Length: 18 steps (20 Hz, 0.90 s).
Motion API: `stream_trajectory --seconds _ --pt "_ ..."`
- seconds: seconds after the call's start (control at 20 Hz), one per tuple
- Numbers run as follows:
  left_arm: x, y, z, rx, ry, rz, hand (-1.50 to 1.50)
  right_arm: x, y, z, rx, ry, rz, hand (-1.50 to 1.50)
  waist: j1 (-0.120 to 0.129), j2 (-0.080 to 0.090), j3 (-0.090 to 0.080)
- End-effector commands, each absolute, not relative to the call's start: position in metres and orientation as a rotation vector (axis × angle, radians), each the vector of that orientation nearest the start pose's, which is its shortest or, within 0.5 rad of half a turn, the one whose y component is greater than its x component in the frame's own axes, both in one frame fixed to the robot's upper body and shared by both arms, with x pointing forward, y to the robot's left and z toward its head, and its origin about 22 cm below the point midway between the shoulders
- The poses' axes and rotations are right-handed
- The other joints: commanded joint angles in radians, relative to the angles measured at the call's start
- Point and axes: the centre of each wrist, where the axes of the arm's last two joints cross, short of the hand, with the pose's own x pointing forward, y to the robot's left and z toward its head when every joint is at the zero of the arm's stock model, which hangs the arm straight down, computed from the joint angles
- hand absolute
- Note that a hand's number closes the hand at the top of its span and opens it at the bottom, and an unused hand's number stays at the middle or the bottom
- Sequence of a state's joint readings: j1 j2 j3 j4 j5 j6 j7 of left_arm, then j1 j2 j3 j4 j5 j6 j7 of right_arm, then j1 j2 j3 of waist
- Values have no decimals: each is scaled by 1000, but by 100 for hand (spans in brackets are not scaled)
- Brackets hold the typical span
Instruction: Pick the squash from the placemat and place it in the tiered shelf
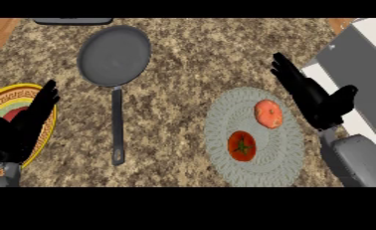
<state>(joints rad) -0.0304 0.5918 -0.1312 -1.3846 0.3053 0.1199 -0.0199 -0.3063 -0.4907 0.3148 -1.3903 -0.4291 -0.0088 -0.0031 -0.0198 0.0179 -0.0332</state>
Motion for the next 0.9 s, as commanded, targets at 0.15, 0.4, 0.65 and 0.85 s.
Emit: stream_trajectory --seconds 0.15,0.4,0.65,0.85 --pt "271 315 34 181 -1535 -111 0 348 -284 105 326 -1791 515 150 52 -5 37" --pt "300 272 64 57 -1573 -103 0 371 -327 89 326 -1663 371 -150 64 9 38" --pt "302 270 62 55 -1556 -78 0 378 -348 89 698 -1738 436 -150 62 3 38" --pt "312 271 65 72 -1559 -74 0 390 -381 134 683 -1699 663 -150 54 -1 35"
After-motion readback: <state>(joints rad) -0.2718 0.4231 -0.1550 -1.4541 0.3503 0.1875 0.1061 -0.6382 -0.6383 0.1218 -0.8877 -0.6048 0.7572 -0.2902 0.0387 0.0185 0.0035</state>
